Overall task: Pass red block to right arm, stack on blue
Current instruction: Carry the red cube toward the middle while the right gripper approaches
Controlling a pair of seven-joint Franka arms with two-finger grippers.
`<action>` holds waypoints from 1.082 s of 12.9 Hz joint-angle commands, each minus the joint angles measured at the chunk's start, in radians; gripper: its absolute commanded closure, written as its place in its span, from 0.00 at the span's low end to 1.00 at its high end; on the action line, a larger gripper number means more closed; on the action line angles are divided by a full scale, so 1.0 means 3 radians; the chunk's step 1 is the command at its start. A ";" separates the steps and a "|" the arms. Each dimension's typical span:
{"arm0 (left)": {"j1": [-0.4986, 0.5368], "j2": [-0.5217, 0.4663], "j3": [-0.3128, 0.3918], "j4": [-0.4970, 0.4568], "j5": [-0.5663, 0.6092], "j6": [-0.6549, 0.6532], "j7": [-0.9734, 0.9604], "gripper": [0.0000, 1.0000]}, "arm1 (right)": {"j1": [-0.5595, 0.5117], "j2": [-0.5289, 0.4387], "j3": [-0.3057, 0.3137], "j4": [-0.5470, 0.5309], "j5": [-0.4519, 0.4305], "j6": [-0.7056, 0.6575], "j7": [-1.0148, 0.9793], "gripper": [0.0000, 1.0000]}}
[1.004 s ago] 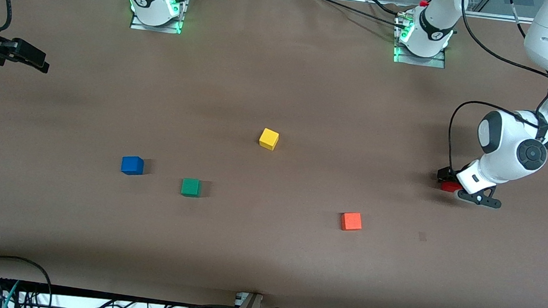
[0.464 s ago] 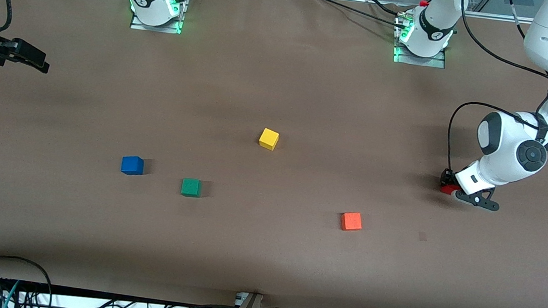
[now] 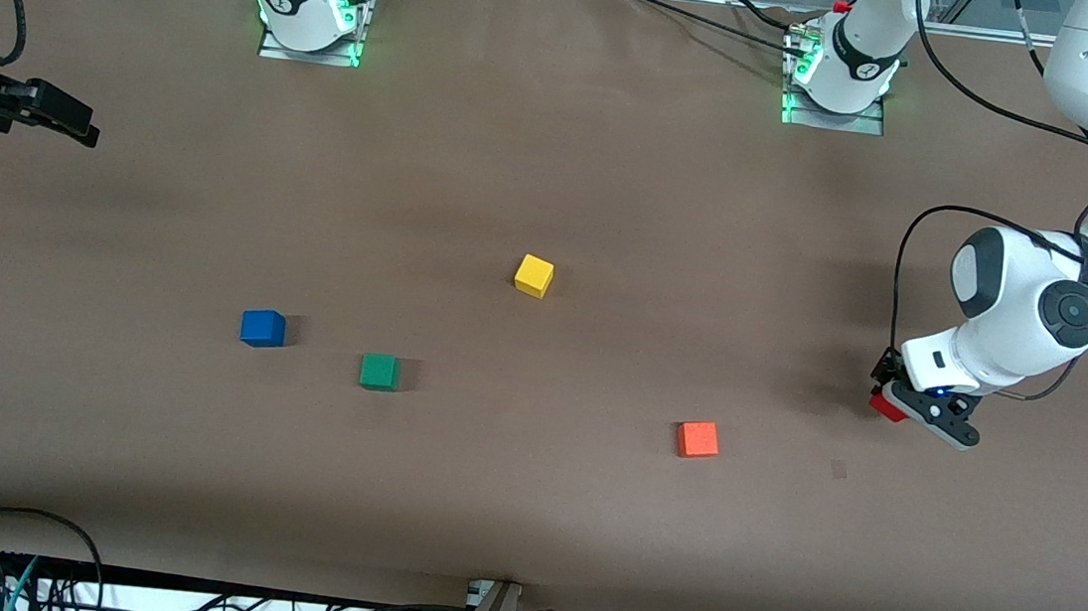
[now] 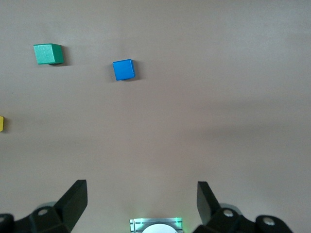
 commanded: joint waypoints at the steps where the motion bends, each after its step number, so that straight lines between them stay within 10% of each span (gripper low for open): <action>1: 0.0333 -0.0027 -0.0394 0.0066 -0.0605 -0.0098 0.0620 0.99 | -0.0015 0.0121 0.0024 0.0063 -0.0011 -0.0002 -0.0040 0.00; 14: 0.0406 0.0357 -0.0841 0.0828 -0.3030 -0.1140 0.2692 0.92 | 0.0311 0.0719 0.0034 0.0063 0.0244 0.0462 -0.0035 0.00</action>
